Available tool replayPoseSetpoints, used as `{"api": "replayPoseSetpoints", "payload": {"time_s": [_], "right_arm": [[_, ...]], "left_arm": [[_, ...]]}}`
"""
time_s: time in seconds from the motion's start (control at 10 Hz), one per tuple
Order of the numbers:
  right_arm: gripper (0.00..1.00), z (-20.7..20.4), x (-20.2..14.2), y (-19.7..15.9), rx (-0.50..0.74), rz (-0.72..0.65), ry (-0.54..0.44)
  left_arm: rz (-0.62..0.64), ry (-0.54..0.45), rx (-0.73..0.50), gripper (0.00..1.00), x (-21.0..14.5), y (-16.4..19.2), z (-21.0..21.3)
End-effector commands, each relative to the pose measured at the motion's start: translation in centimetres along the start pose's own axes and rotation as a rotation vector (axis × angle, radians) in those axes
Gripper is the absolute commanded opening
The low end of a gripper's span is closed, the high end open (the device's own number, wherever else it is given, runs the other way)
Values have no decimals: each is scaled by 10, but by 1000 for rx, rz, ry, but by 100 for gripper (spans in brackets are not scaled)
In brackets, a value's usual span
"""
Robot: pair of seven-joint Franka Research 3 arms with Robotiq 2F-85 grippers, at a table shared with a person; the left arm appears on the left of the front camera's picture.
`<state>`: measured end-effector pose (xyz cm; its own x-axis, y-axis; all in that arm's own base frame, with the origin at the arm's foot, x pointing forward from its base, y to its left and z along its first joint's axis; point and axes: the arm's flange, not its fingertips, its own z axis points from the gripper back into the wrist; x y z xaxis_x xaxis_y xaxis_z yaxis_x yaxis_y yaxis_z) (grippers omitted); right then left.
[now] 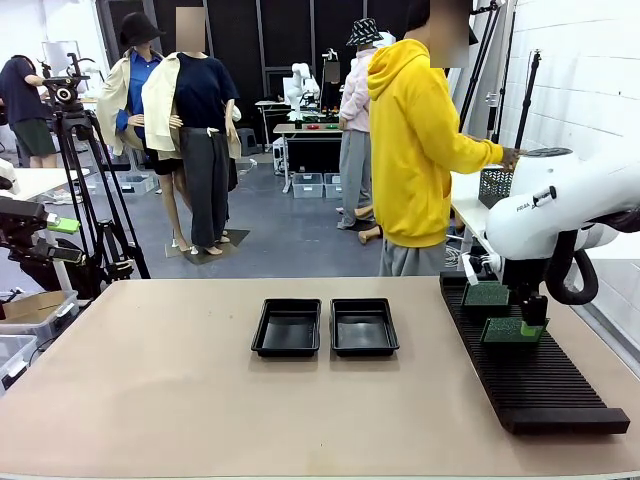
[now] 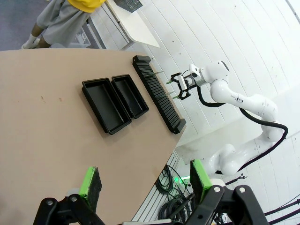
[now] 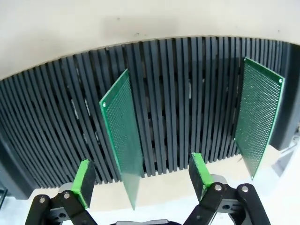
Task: Inspect and transfer BCBs to ESD trays.
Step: Pick up the Blank PCB from the PCB Rack and place it in the left ESD tray.
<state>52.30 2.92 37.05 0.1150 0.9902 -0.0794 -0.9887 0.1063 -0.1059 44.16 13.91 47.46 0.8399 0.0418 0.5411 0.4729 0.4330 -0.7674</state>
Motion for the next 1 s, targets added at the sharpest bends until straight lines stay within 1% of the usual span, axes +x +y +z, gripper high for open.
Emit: {"api": "replayPoseSetpoints", "payload": {"time_s": [0.0,0.1,0.8,0.9], "right_arm": [[100,-4,-4,-11,1,41,-80],[100,-8,-5,-15,25,61,-106],[100,-10,-12,-14,15,45,-85],[98,-9,-12,-14,19,51,-85]], "left_arm": [[17,-4,1,100,1,-2,1],[17,-4,1,100,1,-2,1],[17,-4,1,100,1,-2,1],[17,-4,1,100,1,-2,1]]}}
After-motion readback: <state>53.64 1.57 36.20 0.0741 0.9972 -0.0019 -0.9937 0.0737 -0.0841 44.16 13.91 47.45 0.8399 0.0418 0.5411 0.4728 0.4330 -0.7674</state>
